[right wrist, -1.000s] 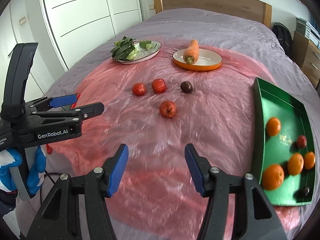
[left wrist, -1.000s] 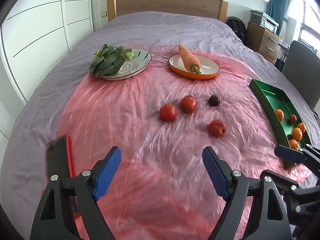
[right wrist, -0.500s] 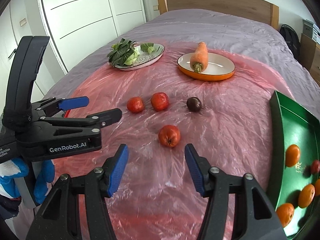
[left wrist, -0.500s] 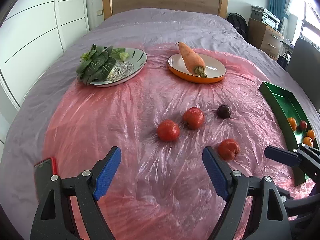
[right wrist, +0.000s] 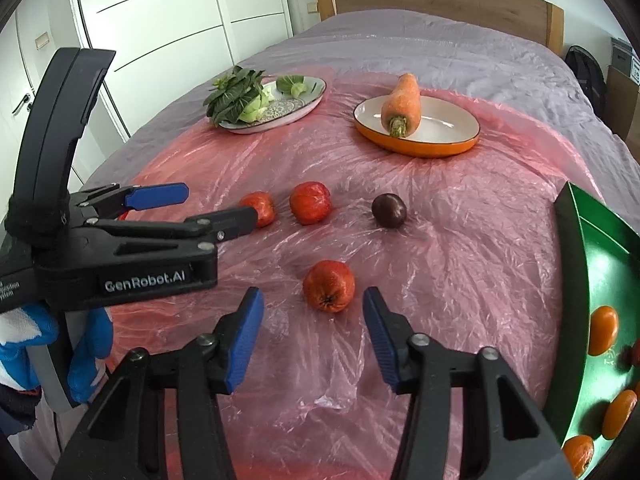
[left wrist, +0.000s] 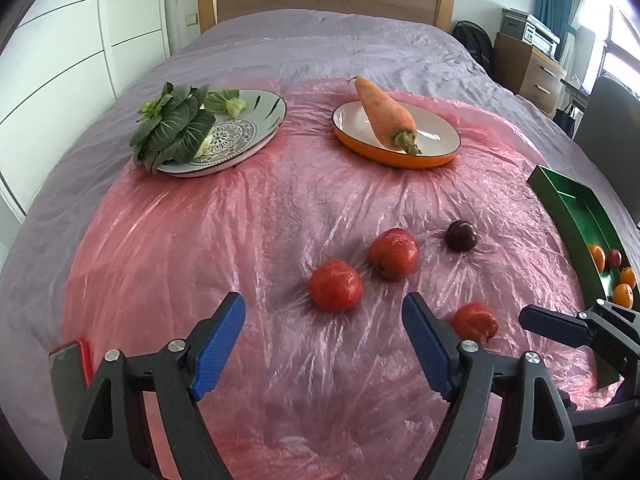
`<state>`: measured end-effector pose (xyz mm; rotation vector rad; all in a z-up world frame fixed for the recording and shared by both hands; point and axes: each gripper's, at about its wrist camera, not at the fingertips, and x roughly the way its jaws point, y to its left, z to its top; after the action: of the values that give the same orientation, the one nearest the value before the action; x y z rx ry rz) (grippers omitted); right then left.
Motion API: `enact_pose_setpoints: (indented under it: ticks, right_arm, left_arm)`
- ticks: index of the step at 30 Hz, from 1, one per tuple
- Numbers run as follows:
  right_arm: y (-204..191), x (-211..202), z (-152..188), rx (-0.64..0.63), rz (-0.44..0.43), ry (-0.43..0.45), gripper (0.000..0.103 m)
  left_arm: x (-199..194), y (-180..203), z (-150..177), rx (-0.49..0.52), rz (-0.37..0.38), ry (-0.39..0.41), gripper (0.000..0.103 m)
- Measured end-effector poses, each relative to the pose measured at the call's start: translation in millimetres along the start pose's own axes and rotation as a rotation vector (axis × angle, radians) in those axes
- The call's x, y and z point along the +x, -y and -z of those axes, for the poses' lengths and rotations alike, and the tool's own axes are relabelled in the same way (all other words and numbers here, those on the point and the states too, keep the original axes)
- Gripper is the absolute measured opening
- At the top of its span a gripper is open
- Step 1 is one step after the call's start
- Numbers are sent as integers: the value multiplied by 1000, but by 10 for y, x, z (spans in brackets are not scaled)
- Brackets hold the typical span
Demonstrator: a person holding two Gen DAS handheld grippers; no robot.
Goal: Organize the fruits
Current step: 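Grasp a red tomato with the left gripper while the right gripper grasps another tomato, then lift both held tomatoes and carry them over the green tray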
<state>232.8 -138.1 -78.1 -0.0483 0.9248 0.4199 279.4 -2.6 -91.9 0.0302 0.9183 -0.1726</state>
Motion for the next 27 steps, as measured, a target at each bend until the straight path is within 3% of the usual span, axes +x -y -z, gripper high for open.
enact_pose_setpoints:
  ticks: [8,18,27]
  right_arm:
    - [70,117,-46,18,7,-12,69]
    - [103,284,-100,21,12,-34,61]
    - [102,467,-12,18,-5,-54,37]
  left_arm:
    - [173,5,-59,35,10,-24,70]
    - [355,23,-85,42,20,-48,57]
    - [470,-9,-8,36,41,-55,38]
